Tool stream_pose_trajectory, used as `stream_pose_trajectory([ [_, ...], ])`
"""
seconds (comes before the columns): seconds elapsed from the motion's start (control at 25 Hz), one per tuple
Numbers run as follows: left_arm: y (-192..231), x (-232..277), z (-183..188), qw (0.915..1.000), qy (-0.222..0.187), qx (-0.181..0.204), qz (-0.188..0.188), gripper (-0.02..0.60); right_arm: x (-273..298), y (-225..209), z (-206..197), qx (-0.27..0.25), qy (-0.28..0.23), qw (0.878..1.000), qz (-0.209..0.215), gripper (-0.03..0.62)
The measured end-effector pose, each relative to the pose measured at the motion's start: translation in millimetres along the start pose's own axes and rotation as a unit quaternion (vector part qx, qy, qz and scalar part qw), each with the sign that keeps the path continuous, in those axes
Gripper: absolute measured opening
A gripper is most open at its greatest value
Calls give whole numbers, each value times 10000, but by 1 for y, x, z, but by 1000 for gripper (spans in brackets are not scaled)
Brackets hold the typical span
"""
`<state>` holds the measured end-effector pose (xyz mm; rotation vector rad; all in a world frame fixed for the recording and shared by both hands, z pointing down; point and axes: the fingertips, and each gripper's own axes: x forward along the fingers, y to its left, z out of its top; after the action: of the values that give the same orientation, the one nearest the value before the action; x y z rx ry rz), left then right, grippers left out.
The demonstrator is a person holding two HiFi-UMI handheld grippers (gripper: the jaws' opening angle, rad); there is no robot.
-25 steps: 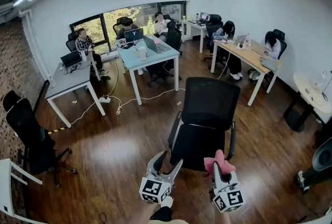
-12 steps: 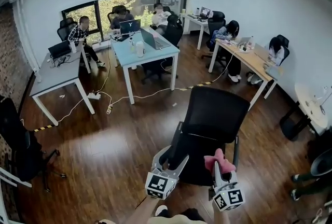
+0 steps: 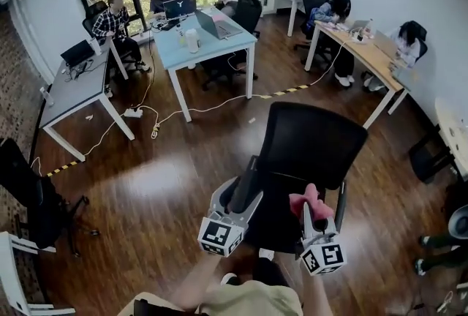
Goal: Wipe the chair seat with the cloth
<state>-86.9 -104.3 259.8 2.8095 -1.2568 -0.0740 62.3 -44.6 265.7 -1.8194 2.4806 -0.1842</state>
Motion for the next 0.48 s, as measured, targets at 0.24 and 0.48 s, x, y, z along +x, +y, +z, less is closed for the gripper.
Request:
stream_pose_trajectory([
  [0.24,5,85,-73,9969,778,115,50,273,54,-67,-68,349,768,9956,399,17],
  [0.48,24,133,-132,9921,1235,-201,119,276,97,-103,-156,592,1542,9850,501,17],
])
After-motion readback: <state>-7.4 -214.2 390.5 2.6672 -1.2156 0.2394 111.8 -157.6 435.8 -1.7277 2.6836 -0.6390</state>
